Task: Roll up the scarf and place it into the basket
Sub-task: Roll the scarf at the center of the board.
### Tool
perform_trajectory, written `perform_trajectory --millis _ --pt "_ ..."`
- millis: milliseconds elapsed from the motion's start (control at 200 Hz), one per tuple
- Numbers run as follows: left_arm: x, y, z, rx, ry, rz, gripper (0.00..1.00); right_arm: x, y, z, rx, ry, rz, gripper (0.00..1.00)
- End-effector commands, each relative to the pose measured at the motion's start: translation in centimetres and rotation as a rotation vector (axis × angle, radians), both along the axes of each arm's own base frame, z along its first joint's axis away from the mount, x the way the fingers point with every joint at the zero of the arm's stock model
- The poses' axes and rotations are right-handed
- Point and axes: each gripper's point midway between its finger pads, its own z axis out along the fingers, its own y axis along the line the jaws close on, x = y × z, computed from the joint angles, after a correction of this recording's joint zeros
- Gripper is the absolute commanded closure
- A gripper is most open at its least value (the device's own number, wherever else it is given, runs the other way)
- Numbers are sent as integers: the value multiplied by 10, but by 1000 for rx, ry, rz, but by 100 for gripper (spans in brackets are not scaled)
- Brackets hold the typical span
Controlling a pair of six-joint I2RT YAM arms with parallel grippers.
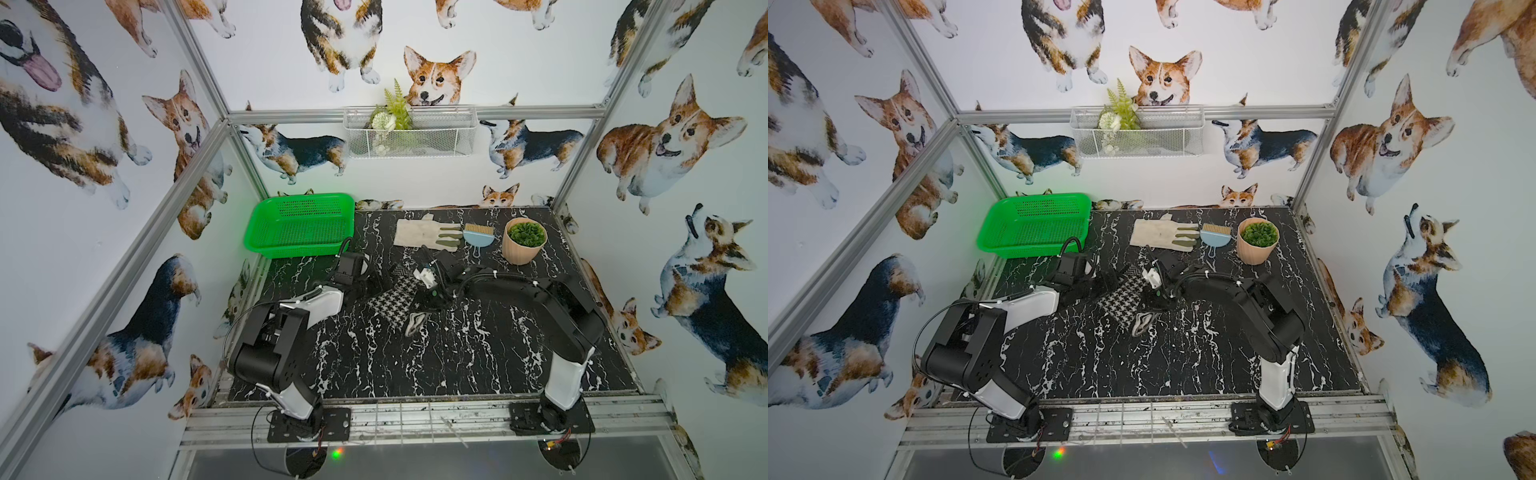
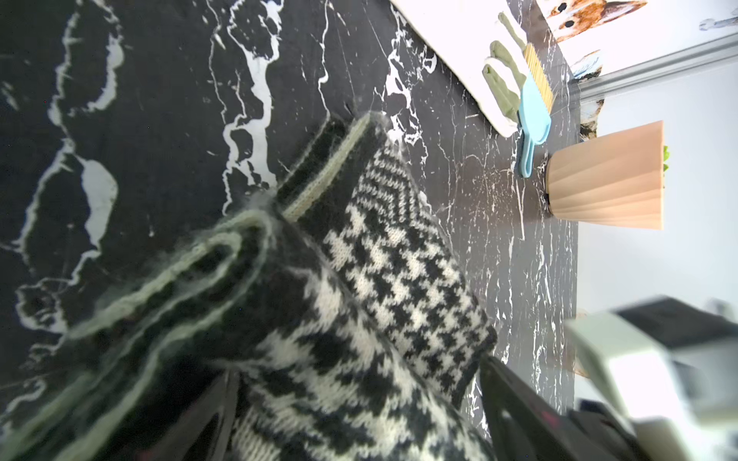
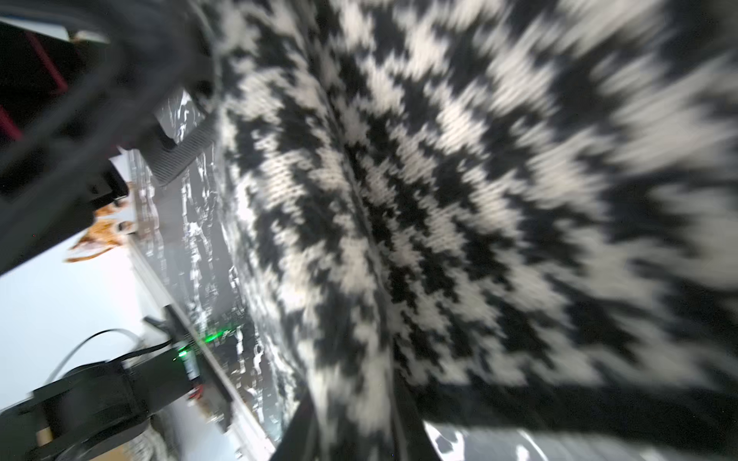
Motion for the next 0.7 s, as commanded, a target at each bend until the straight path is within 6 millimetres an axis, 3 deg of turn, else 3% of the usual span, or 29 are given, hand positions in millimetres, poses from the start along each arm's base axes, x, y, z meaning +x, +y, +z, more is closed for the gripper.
perform_trajectory --millis 0,30,65,80,100,215,300,385,420,551,696 --pt "-7 12 -18 79 67 47 4 2 -23 10 -206 -168 -13 64" --pt "-8 11 -18 78 68 46 4 2 -23 19 -245 -225 -6 54" --pt "-8 10 -18 79 72 49 4 0 -22 28 -295 -296 11 26" --pt "-8 10 -18 79 74 50 4 -1 -20 32 -314 -326 18 7" --pt "-8 9 -18 80 75 50 4 -1 -19 38 -339 -368 27 0" --pt "-11 9 -18 91 91 46 4 -6 -9 57 -471 -541 75 0" --pt "-14 8 -19 90 105 40 4 -10 3 57 -544 -628 135 0" --pt "-18 8 -29 94 138 35 4 -14 11 42 -622 -651 205 0" --pt "-9 3 -18 78 112 34 4 -14 13 34 -657 -659 228 0" --pt "-9 0 -16 60 125 30 4 -20 20 6 -725 -672 308 0" --pt "-9 -2 -18 51 141 29 4 -30 26 -5 -718 -683 347 1"
